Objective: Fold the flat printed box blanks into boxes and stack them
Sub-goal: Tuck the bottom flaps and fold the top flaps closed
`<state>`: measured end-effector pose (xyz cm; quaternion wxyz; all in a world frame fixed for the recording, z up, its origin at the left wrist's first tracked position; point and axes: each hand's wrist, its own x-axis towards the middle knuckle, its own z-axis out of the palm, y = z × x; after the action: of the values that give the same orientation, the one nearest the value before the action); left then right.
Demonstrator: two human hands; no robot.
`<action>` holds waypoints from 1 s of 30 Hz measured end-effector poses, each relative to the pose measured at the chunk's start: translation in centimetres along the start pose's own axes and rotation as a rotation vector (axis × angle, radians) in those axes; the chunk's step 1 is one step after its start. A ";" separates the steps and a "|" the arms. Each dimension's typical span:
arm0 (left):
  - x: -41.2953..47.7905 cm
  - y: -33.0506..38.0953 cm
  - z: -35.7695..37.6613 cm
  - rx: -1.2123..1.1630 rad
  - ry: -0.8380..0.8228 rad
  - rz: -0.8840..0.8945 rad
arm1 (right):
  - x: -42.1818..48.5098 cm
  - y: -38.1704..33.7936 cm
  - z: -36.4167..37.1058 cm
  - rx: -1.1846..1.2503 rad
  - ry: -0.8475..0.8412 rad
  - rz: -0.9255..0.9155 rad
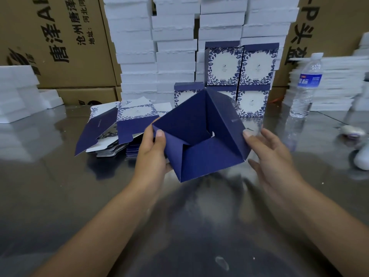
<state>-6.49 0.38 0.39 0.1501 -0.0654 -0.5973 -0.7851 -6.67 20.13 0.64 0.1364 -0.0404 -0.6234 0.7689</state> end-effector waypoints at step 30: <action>-2.6 1.0 0.9 0.584 -0.202 0.658 | -1.3 -0.1 0.0 -0.972 0.091 -1.428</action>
<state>-3.81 1.39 0.87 0.3447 -0.2831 -0.7530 -0.4838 -5.42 19.78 0.59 0.5792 0.2764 -0.7530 0.1449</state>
